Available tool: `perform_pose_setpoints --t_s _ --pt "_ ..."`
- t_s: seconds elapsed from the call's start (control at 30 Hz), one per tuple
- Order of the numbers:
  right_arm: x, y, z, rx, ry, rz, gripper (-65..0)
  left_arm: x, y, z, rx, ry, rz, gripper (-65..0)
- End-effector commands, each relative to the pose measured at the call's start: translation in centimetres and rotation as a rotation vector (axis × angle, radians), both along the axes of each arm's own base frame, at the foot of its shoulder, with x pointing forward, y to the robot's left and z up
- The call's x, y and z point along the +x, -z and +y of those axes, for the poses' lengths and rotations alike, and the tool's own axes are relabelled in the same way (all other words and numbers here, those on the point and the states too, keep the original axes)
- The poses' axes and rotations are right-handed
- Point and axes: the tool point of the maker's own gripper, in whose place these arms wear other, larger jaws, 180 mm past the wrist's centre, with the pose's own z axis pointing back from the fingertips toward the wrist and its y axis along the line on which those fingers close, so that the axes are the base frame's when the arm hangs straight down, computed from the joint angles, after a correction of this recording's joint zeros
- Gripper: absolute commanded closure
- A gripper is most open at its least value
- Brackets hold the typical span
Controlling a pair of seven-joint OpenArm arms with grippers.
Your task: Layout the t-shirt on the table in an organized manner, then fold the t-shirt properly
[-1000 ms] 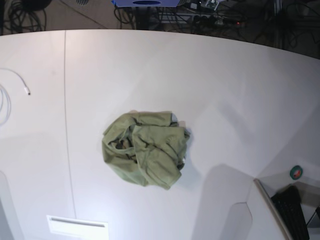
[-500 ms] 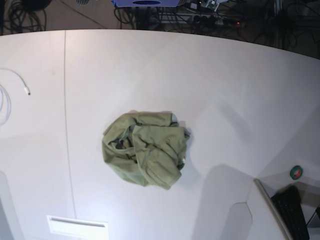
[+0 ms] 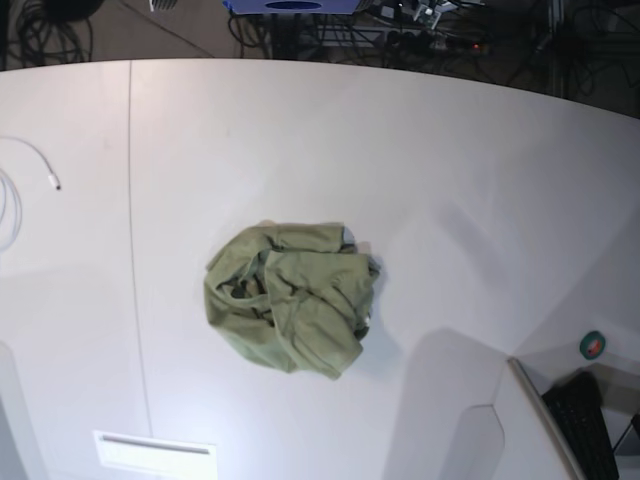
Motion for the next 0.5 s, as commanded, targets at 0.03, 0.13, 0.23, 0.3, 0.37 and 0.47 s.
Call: perform_pose_setpoints --t_s 0.03,0.13,0.23,0.3,0.37,0.47 --pt "-0.9 -0.2 -0.1 0.001 0.004 0.01 0.0 -0.4 -0.1 0.6 0.01 0.0 -0.001 0.0" --pt "-1.0 -0.1 0.5 0.011 0.003 0.01 0.0 -0.4 -0.1 0.4 0.008 0.004 0.0 0.0" --pt "-1.2 -0.1 1.6 0.027 0.008 0.014 0.0 -0.3 -0.1 0.3 0.005 0.004 -0.002 0.0" --pt "-1.4 -0.1 1.6 0.027 0.008 0.018 0.0 -0.3 -0.1 0.3 0.004 0.004 -0.004 0.0" --pt "-1.4 -0.1 1.7 0.028 0.008 0.018 0.0 -0.3 -0.1 0.3 0.004 0.004 -0.004 0.0" --pt "-1.4 -0.1 1.7 0.028 0.008 0.018 0.0 -0.3 -0.1 0.3 0.004 0.004 -0.004 0.0"
